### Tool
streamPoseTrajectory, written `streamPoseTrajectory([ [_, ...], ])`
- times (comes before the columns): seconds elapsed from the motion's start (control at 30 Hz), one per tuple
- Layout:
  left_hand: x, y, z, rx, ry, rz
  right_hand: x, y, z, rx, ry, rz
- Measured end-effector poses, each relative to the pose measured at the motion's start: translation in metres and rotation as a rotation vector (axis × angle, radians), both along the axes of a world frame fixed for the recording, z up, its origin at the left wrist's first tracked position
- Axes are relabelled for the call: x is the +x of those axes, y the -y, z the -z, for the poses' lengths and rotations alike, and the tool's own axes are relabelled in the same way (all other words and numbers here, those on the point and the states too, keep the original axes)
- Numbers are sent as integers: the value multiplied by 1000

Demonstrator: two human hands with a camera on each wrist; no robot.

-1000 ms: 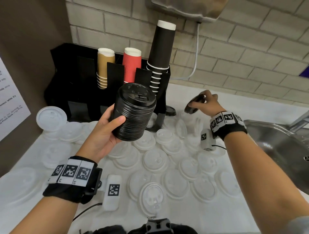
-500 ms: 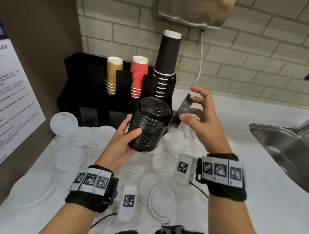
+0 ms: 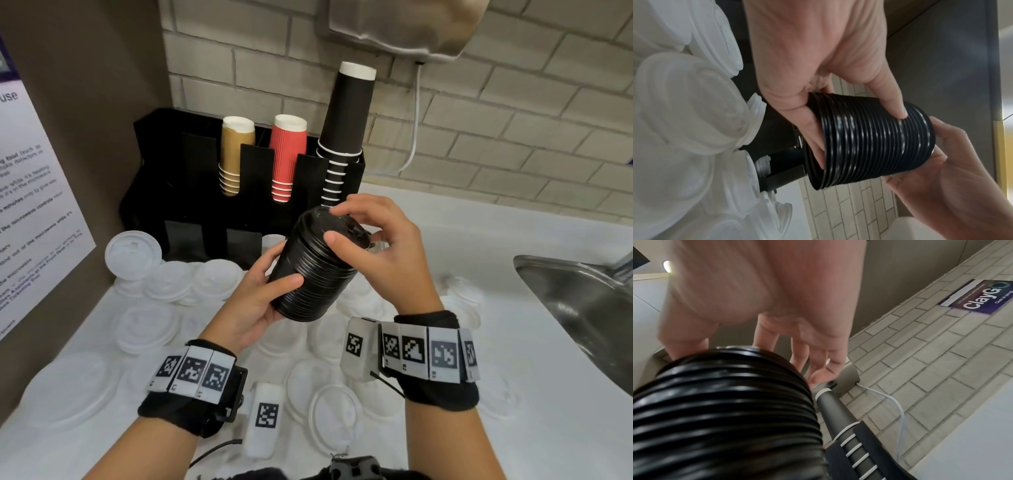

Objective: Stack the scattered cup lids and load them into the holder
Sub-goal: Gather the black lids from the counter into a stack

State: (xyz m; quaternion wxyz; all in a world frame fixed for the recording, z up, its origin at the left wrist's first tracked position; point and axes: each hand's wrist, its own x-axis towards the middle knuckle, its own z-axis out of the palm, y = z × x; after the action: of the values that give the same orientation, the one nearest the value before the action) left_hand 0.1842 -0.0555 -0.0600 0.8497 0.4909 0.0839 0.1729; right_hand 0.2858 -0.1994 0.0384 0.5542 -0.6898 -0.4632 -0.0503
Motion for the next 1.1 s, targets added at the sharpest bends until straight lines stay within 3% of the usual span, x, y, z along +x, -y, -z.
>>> streamPoseTrajectory([
  [0.5,4,-2,1,-42,17,1,2,-4,-11,-94,196,-39],
  [0.87,5,0,2,-79,40,9,6,-2,-15,-148,139,-114],
  [0.97,6,-4,1,-86,51,-11,19,-1,-20,-99,50,-102],
  [1.1,6,-15,-7,-91,82,-81,78,-14,-20,64,-331,113],
])
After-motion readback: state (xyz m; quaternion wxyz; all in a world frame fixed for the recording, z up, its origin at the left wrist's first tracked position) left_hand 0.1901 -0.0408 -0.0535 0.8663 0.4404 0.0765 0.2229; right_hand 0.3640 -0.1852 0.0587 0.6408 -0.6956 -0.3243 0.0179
